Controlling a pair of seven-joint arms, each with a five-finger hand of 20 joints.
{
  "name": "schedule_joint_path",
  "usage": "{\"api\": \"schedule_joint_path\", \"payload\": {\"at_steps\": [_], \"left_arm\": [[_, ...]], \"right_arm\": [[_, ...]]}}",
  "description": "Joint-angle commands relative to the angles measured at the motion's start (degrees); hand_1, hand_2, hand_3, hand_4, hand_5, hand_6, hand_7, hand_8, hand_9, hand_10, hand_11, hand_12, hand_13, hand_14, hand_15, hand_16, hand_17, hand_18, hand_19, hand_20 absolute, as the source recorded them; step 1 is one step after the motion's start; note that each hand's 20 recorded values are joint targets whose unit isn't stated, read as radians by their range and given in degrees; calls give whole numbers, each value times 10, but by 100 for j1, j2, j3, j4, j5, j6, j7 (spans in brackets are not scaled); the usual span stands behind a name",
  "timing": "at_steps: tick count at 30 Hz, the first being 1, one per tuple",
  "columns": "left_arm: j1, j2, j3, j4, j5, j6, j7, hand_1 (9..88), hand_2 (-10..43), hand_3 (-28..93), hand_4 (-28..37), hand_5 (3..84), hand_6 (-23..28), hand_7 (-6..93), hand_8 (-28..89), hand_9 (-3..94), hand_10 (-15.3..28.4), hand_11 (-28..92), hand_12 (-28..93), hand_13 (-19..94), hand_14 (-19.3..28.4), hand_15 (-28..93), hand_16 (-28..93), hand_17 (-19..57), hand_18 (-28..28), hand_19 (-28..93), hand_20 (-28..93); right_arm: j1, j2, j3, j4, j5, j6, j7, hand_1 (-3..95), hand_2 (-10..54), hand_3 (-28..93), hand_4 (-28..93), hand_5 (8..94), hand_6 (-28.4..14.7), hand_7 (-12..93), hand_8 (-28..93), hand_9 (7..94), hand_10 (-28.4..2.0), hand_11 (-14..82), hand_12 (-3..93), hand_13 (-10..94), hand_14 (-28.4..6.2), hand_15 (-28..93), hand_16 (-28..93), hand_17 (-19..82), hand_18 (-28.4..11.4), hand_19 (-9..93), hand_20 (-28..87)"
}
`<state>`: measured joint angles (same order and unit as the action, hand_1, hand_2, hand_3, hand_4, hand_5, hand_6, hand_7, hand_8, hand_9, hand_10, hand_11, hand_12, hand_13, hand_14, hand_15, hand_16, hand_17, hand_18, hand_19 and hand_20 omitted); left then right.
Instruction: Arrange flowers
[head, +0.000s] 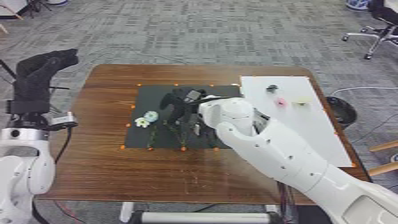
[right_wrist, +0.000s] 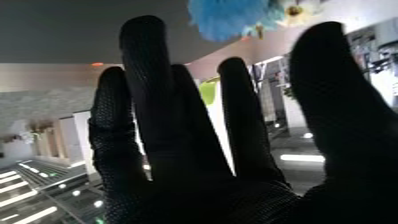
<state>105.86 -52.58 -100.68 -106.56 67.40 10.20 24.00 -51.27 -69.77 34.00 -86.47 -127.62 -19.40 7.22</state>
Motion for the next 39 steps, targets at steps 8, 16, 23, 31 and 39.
{"api": "schedule_joint_path", "payload": {"at_steps": [8, 16, 23, 31, 39], "left_arm": [[458, -414, -60, 584, -918, 346, -460, 229, 141, 676, -283, 539, 43, 129, -71, 511, 154, 211, 115, 377, 163, 163, 0, 73, 100, 93, 161], [844, -585, -295, 441, -900, 225, -475, 228, 152, 677, -283, 542, 31, 147, -77, 520, 149, 210, 122, 387, 161, 168, 2, 74, 100, 94, 165], [957, -571, -434, 270, -855, 251, -531, 223, 150, 687, -283, 543, 26, 156, -79, 523, 146, 210, 126, 390, 161, 170, 4, 73, 104, 97, 167], [1029, -632, -438, 173, -838, 247, -502, 232, 141, 696, -283, 545, 23, 161, -80, 527, 145, 210, 131, 399, 165, 179, 5, 74, 111, 112, 173], [1124, -698, -507, 112, -832, 239, -451, 234, 137, 699, -283, 545, 24, 160, -80, 529, 147, 212, 134, 403, 167, 189, 6, 74, 112, 112, 172]], "right_arm": [[-81, 404, 400, -740, 653, -77, 481, 241, -95, 644, -139, 353, -2, 67, -62, 379, -188, 32, 118, 590, -160, 272, 305, 222, -243, 553, 491], [-657, 1682, 1209, -1942, 1259, 831, 502, 242, -95, 642, -139, 359, -4, 65, -56, 384, -187, 36, 115, 590, -163, 270, 309, 222, -245, 557, 486], [-2148, 3170, 2871, -2818, 1322, 2305, 888, 299, -95, 670, -148, 490, -21, 111, -68, 549, -161, 78, 151, 594, -149, 286, 303, 233, -227, 559, 473], [-3685, 3261, 4638, -2423, 1207, 2564, 1269, 332, -95, 673, -159, 526, -24, 124, -69, 593, -153, 94, 163, 626, -134, 307, 302, 252, -222, 583, 483], [-3044, 3044, 3849, -1722, 901, 2700, 1259, 351, -95, 672, -166, 567, -11, 150, -81, 652, -139, 136, 175, 663, -124, 392, 319, 266, -224, 635, 517]]}}
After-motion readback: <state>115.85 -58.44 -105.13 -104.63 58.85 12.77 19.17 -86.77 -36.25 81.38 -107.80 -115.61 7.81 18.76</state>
